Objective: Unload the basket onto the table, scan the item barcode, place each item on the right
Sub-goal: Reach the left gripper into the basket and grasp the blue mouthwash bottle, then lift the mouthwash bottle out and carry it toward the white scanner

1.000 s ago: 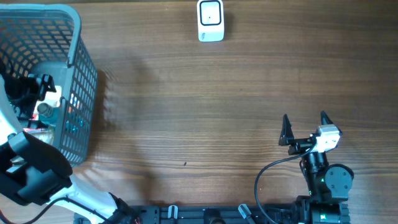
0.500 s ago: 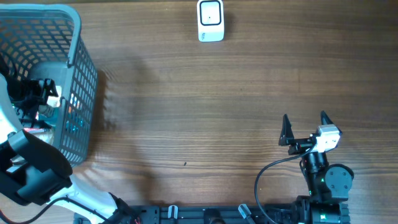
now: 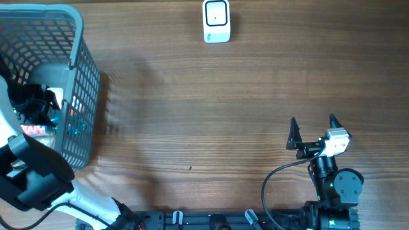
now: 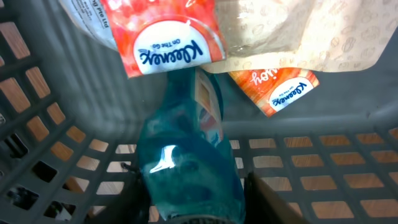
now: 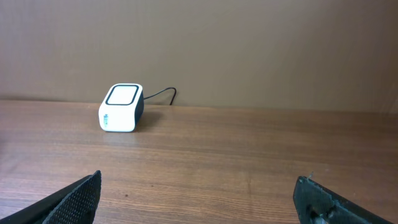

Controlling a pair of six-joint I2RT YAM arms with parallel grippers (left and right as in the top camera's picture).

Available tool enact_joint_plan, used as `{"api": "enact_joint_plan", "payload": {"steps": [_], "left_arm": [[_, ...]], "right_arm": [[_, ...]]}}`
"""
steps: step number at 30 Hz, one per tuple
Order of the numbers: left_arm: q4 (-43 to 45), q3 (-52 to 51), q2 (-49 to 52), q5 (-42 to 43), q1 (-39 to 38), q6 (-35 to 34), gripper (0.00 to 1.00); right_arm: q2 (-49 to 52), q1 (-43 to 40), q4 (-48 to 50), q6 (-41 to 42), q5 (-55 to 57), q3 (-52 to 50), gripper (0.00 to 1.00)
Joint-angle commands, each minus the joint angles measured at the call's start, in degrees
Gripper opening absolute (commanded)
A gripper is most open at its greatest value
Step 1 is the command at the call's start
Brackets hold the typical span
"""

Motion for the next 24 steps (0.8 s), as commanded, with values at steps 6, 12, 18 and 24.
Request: {"api": "enact_joint_plan", "payload": {"steps": [6, 12, 18, 24], "left_arm": [[0.2, -0.46, -0.17, 0.31, -0.26, -0.42, 0.22], [0.35, 1.46, -0.2, 4.07, -0.2, -0.39, 0.04], [-1.07, 7.63, -1.03, 4.15, -0.17, -0.2, 0.04], [-5.46, 20.35, -4.81, 4.2, -0.09, -0.22, 0.04]], "right_arm": [[-0.31, 0.22, 0.24, -0.96, 0.59, -0.04, 1.0], [-0.31, 0.22, 0.24, -0.96, 0.59, -0.04, 1.0], [-0.31, 0.22, 0.24, -0.96, 0.59, -0.04, 1.0], [-0.31, 0.22, 0.24, -0.96, 0.59, -0.04, 1.0]]}}
